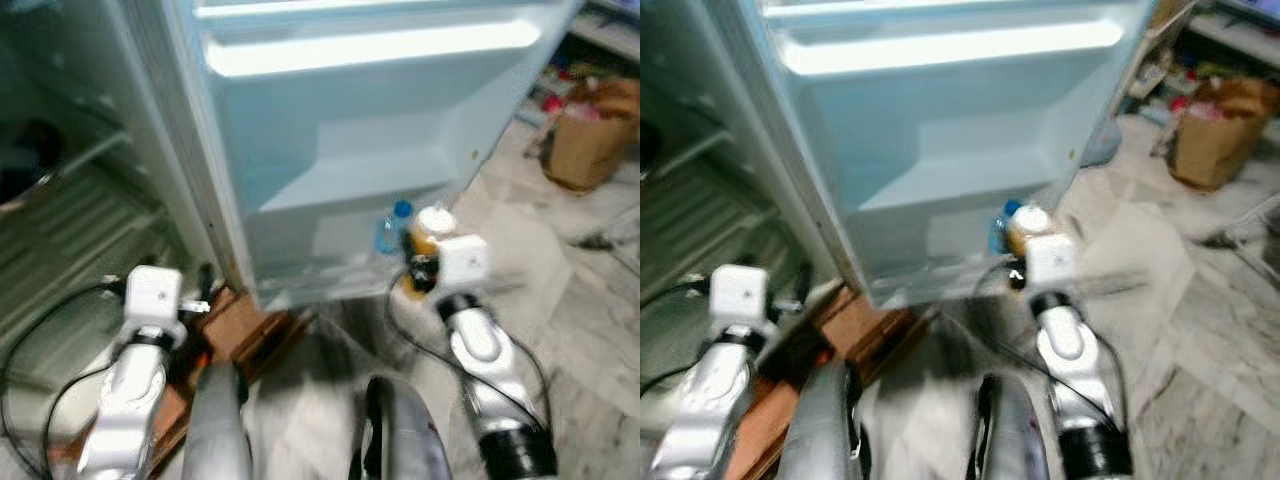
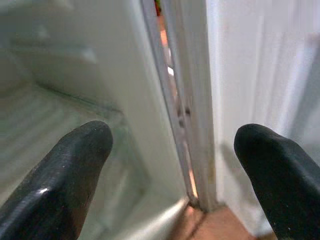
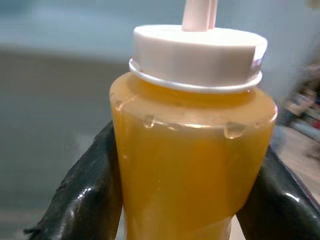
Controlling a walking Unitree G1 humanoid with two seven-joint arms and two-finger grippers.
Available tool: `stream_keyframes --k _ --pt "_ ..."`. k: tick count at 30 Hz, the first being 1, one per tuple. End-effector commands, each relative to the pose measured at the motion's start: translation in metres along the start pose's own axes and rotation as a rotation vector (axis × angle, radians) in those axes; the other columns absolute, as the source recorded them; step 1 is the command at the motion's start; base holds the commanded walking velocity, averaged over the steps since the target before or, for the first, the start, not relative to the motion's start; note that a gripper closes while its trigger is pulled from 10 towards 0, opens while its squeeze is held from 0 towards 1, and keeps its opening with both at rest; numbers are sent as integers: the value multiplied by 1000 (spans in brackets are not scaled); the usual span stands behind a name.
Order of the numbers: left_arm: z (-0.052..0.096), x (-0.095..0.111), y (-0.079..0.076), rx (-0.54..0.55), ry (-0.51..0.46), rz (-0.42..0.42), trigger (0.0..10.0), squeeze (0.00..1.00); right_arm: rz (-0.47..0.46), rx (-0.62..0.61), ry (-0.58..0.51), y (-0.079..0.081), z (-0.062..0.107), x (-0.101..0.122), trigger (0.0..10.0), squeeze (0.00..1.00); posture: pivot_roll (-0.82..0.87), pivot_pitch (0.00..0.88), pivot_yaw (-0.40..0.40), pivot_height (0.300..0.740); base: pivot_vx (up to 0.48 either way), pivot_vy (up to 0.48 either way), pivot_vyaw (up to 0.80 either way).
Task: Restocking fridge
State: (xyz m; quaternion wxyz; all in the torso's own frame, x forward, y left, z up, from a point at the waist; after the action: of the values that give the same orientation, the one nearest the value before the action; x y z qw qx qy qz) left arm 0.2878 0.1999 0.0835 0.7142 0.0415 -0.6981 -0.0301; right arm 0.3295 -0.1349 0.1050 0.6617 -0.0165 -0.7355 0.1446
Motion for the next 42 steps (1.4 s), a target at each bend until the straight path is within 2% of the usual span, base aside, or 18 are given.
stream_keyframes --k 1,6,18,26,36,42 --pt "2 -3 -9 -28 9 17 10000 0 15 -31 29 -14 7 -8 10000 0 71 157 -30 583 274 0 0" --pt "2 -3 -10 -26 13 19 10000 0 28 35 1 -3 8 -4 10000 0 70 157 -33 583 0 0 154" --pt "1 -3 -11 -30 10 21 10000 0 19 62 -11 0 9 -2 10000 0 69 156 -33 583 0 0 740" --pt "1 -3 -11 -33 12 21 10000 0 25 27 1 -4 6 -3 10000 0 71 158 -33 583 0 0 237" --pt "2 -5 -12 -38 23 22 10000 0 69 -47 13 -18 5 -5 10000 0 70 161 -33 583 214 0 0" --pt "7 -3 -13 -51 27 24 10000 0 104 -85 44 -22 5 -10 10000 0 82 198 -31 583 0 0 0"
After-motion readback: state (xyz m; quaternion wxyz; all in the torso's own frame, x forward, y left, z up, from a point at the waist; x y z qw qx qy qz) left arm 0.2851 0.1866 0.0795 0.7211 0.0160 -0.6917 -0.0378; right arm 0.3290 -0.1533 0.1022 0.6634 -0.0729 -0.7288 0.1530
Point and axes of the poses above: a point about 5 cm out from each wrist's last joint towards the gripper, its own z axis pointing back from the gripper into the wrist, its own x axis along the axis of the wrist's last joint, y = z × x, the point moved 4 cm from there along -z, pointing out of the wrist towards the gripper, and after that the axes turned 6 degrees about z, right-handed, at the moved point
